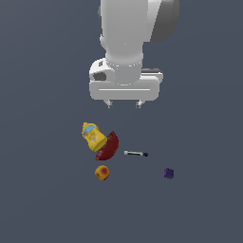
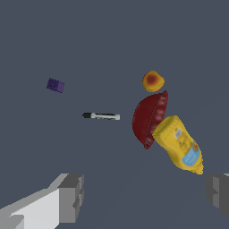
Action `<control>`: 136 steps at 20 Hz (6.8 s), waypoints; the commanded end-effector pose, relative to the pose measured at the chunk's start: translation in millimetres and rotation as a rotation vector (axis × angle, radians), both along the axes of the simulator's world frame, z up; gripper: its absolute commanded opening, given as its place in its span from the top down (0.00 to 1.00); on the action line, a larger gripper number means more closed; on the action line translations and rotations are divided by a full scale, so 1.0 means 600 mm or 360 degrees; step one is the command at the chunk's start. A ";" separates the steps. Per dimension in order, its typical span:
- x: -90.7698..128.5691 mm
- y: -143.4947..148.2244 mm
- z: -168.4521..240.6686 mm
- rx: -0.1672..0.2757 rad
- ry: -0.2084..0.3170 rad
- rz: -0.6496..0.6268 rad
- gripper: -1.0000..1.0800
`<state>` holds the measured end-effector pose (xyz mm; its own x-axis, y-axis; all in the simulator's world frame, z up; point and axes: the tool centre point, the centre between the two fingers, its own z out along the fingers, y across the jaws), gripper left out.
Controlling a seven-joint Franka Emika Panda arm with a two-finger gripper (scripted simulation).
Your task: Pick up a designated object from a clutter of objects.
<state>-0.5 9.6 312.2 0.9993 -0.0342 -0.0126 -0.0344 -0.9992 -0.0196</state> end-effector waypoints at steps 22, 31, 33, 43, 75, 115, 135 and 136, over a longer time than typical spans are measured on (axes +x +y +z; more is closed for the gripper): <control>0.014 0.055 0.000 -0.0013 -0.0058 0.0225 0.04; 0.034 0.058 -0.056 -0.0039 -0.0053 0.0524 0.04; 0.039 0.059 -0.074 -0.0045 -0.0050 0.0615 0.04; 0.061 0.067 -0.163 -0.0064 -0.0037 0.1080 0.04; 0.067 0.109 -0.412 -0.0015 -0.0037 0.2365 0.04; 0.063 0.112 -0.499 -0.0011 -0.0039 0.2408 1.00; -0.013 0.139 -0.302 -0.0015 -0.0035 0.2410 1.00; -0.018 0.141 -0.288 -0.0015 -0.0035 0.2410 1.00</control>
<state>-6.2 92.6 126.2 0.0906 0.9959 -0.0030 0.9959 -0.0906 -0.0001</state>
